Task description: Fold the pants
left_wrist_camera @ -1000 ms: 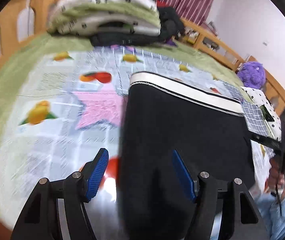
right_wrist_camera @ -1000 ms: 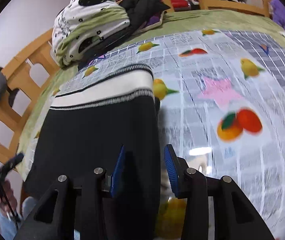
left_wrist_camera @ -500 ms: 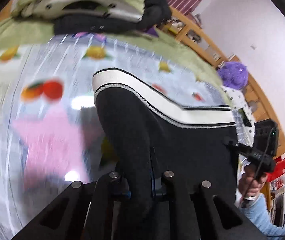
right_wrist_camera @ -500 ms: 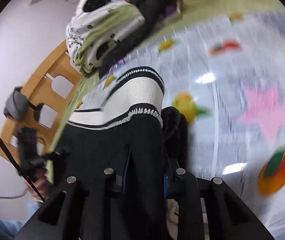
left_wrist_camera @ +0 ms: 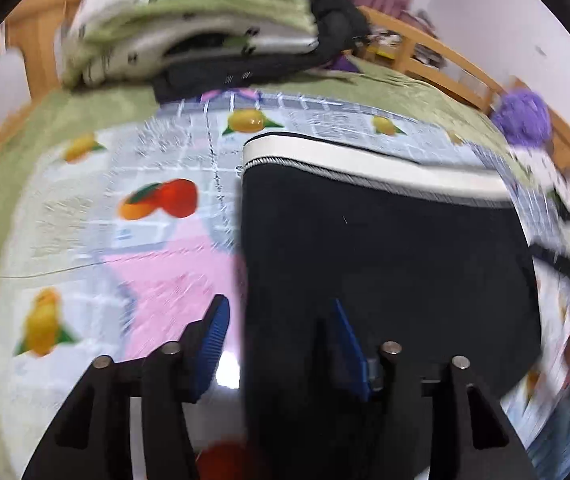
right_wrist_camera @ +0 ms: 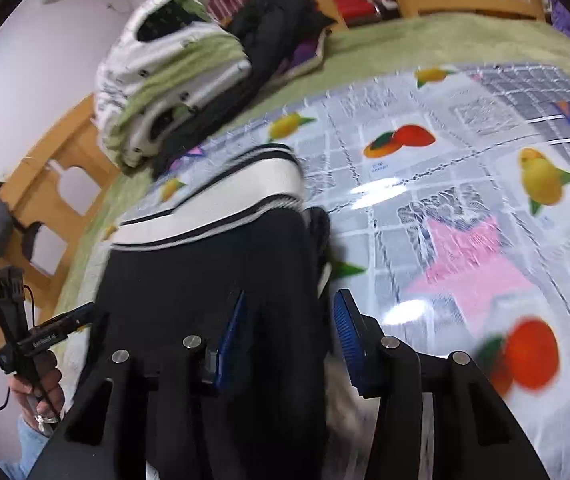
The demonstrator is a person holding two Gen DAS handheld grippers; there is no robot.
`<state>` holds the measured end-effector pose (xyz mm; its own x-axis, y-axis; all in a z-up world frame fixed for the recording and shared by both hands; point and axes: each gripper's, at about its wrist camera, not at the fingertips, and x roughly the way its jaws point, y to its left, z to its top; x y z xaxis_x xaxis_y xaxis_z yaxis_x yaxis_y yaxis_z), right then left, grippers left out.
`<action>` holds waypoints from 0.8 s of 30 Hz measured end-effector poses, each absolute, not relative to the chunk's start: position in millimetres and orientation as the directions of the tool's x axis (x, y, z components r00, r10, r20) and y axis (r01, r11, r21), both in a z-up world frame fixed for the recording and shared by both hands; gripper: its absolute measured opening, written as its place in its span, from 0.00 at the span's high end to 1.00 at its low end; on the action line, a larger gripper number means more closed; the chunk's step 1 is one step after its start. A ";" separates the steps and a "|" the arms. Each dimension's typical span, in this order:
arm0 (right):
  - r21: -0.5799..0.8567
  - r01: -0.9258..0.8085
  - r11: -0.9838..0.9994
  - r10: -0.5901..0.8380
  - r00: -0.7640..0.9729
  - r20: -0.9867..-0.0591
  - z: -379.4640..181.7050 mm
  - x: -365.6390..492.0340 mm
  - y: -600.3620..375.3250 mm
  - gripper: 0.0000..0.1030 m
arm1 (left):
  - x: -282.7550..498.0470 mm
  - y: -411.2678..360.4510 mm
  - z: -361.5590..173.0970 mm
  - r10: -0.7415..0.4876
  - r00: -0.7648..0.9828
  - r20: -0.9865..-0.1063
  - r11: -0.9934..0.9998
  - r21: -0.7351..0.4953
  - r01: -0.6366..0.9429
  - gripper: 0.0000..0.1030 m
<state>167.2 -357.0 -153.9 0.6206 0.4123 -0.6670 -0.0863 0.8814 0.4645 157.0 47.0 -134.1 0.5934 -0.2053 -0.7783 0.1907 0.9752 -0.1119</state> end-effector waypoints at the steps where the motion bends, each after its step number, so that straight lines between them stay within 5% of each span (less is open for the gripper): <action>1: 0.456 -0.096 0.885 0.407 0.636 -0.655 -149.3 150.9 -358.5 0.56 | 141.4 47.3 -131.0 -0.183 0.614 -0.768 0.976 -0.066 0.209 0.50; 4: 0.380 -0.071 0.922 0.325 0.672 -0.665 -143.3 114.2 -356.6 0.56 | 81.7 45.7 -128.5 -0.171 0.663 -0.728 0.956 0.041 0.292 0.50; 7: 0.375 -0.058 0.925 0.318 0.661 -0.680 -152.8 85.9 -349.9 0.56 | 43.2 36.8 -140.2 -0.274 0.630 -0.726 0.917 0.001 0.400 0.49; 11: 0.352 -0.054 0.934 0.309 0.617 -0.724 -163.6 69.1 -340.1 0.56 | 32.4 24.2 -159.2 -0.095 0.689 -0.719 0.934 0.174 0.311 0.50; 18: 0.356 -0.065 0.932 0.313 0.640 -0.702 -153.0 55.0 -337.3 0.56 | 38.2 22.0 -179.5 -0.085 0.654 -0.752 0.938 0.160 0.306 0.48; 24: 0.377 -0.071 0.923 0.335 0.629 -0.702 -152.7 63.9 -330.9 0.56 | 35.4 24.9 -183.8 -0.148 0.619 -0.772 0.948 0.068 0.312 0.34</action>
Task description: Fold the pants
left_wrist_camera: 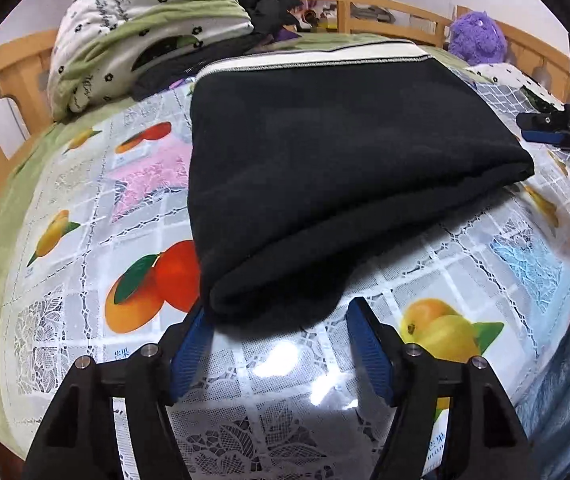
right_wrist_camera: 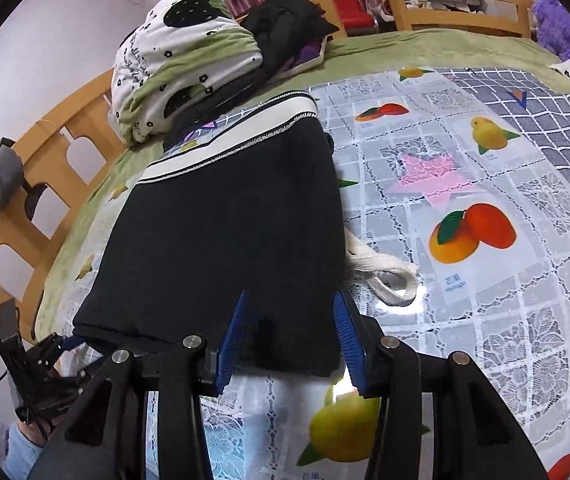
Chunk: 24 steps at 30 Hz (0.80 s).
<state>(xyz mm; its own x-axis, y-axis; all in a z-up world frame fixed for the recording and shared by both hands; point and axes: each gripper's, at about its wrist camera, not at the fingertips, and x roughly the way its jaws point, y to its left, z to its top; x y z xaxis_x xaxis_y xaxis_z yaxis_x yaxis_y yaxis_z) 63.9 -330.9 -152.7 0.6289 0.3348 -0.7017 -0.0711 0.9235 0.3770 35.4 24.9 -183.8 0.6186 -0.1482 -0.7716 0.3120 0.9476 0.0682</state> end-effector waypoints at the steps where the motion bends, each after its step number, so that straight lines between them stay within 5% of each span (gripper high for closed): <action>1: 0.378 -0.073 0.923 0.338 0.624 -0.705 -153.7 65.7 -329.7 0.56 | 34.4 24.3 -184.3 -0.146 0.628 -0.765 0.949 0.071 0.307 0.34; 3: 0.376 -0.074 0.924 0.338 0.619 -0.709 -155.4 67.7 -327.0 0.56 | 35.2 25.0 -186.0 -0.141 0.644 -0.752 0.957 0.063 0.284 0.38; 7: 0.361 -0.075 0.929 0.328 0.616 -0.716 -156.5 69.3 -321.9 0.56 | 35.8 33.3 -178.5 -0.186 0.672 -0.717 0.963 0.002 0.269 0.77; 10: 0.352 -0.066 0.934 0.315 0.621 -0.718 -156.8 69.2 -321.9 0.56 | 26.9 42.8 -152.4 -0.253 0.742 -0.621 0.959 -0.062 0.275 0.78; 14: 0.357 -0.044 0.933 0.307 0.615 -0.727 -160.9 71.3 -323.9 0.56 | 54.9 42.9 -186.3 -0.154 0.642 -0.751 0.981 -0.036 0.193 0.73; 21: 0.334 -0.047 0.941 0.300 0.570 -0.765 -171.3 77.4 -319.2 0.56 | 36.7 73.5 -166.8 -0.255 0.651 -0.715 0.967 -0.202 0.157 0.61; 24: 0.327 -0.055 0.943 0.297 0.580 -0.759 -169.6 75.2 -318.7 0.56 | 39.2 62.8 -164.6 -0.206 0.677 -0.707 0.978 -0.133 0.159 0.61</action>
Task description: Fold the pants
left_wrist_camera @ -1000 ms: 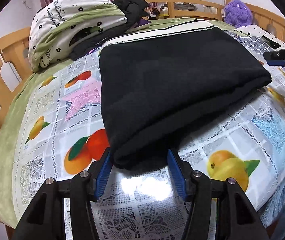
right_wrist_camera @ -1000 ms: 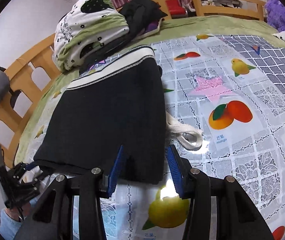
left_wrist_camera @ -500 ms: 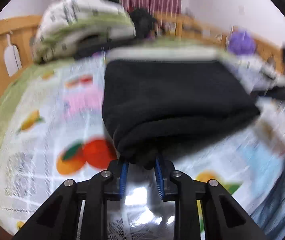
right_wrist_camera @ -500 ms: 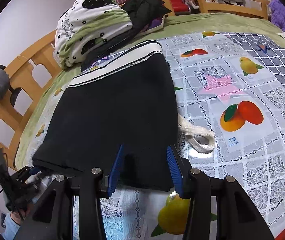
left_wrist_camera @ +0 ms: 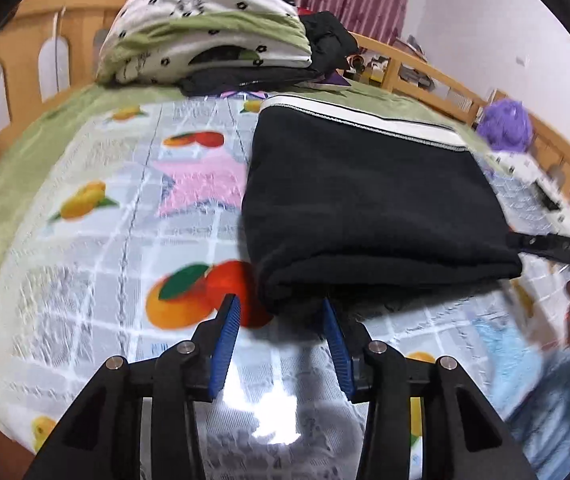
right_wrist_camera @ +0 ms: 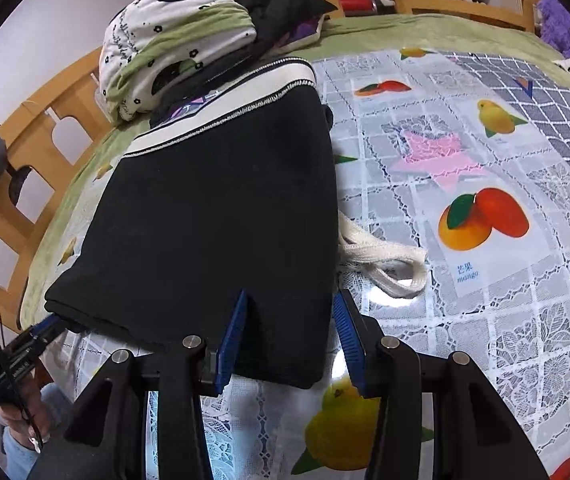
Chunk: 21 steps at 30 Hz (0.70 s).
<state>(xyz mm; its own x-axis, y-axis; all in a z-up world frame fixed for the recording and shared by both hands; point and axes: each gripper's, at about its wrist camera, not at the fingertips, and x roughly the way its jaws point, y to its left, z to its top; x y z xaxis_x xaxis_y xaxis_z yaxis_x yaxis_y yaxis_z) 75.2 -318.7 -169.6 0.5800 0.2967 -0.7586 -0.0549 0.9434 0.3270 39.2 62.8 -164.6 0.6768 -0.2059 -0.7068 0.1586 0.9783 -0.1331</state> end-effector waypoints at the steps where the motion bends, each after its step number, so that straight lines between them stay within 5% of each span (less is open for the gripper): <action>1: 0.323 -0.056 0.945 0.295 0.576 -0.763 -171.0 75.9 -317.4 0.56 | 44.8 55.7 -166.6 -0.181 0.678 -0.713 0.983 -0.102 0.155 0.73; 2: 0.318 -0.057 0.946 0.292 0.570 -0.768 -172.5 77.0 -315.8 0.56 | 51.0 52.8 -168.7 -0.179 0.676 -0.715 0.983 -0.097 0.158 0.81; 6: 0.282 -0.059 0.957 0.264 0.573 -0.776 -176.0 80.1 -310.1 0.60 | 63.1 51.0 -173.1 -0.132 0.655 -0.744 0.991 -0.085 0.104 0.83; 15: 0.189 -0.095 0.977 0.208 0.593 -0.778 -164.7 74.6 -309.4 0.64 | 22.9 73.7 -144.5 -0.120 0.620 -0.775 0.993 -0.092 0.076 0.58; 21: 0.103 -0.015 0.995 0.088 0.650 -0.755 -154.1 74.8 -310.1 0.62 | 36.6 73.1 -113.3 -0.136 0.661 -0.738 0.990 -0.132 0.056 0.58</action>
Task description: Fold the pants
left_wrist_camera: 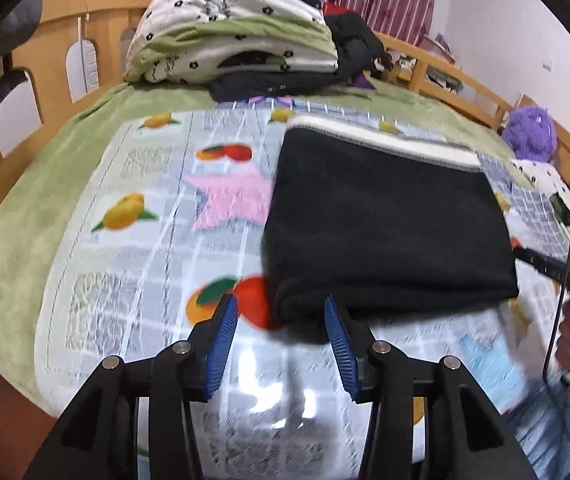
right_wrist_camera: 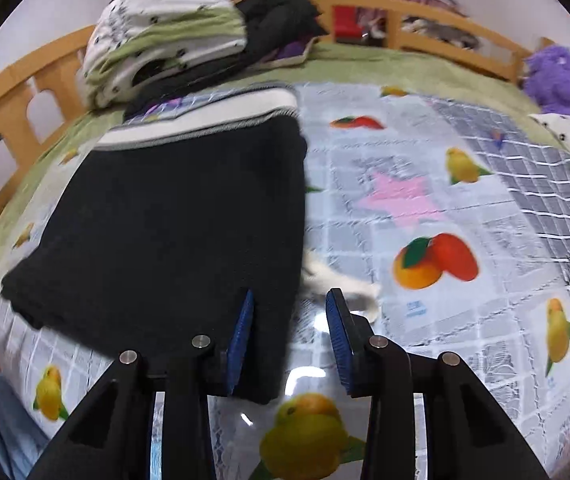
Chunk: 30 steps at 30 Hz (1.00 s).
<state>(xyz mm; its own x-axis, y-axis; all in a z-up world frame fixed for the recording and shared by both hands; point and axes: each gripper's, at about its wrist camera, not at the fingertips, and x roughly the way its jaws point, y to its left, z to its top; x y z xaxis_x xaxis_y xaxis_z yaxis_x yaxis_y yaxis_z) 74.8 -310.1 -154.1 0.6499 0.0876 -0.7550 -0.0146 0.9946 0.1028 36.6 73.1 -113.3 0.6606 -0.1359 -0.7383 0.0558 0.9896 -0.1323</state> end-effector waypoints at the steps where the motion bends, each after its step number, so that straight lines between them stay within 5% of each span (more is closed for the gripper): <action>1: 0.110 -0.007 0.994 0.087 0.661 -0.745 -152.2 73.4 -311.8 0.59 | 41.6 69.8 -109.7 -0.140 0.668 -0.731 0.989 -0.133 0.062 0.58; 5: 0.185 -0.016 0.983 0.143 0.705 -0.695 -139.0 72.8 -313.8 0.59 | 71.2 52.5 -100.6 -0.213 0.674 -0.708 0.976 -0.183 0.117 0.58; 7: 0.177 -0.019 0.984 0.137 0.718 -0.683 -132.2 79.9 -308.3 0.74 | 87.5 45.7 -100.5 -0.214 0.682 -0.700 0.976 -0.181 0.121 0.58; 12: 0.167 -0.094 0.981 0.189 0.629 -0.754 -159.8 100.4 -289.9 0.78 | 114.4 39.2 -142.3 -0.220 0.589 -0.777 0.975 -0.177 0.131 0.69; 19: 0.038 -0.113 0.993 0.101 0.627 -0.773 -174.5 82.3 -275.4 0.79 | 91.9 36.7 -152.5 -0.179 0.611 -0.771 0.979 -0.077 0.190 0.71; 23: 0.066 -0.141 0.988 0.146 0.690 -0.709 -139.5 105.7 -281.0 0.63 | 135.0 32.2 -121.3 -0.204 0.633 -0.747 0.974 -0.094 0.204 0.60; 30: 0.021 -0.144 0.989 0.121 0.734 -0.668 -123.6 211.9 -278.6 0.62 | 242.0 0.9 -110.5 -0.269 0.657 -0.705 0.957 -0.118 0.265 0.54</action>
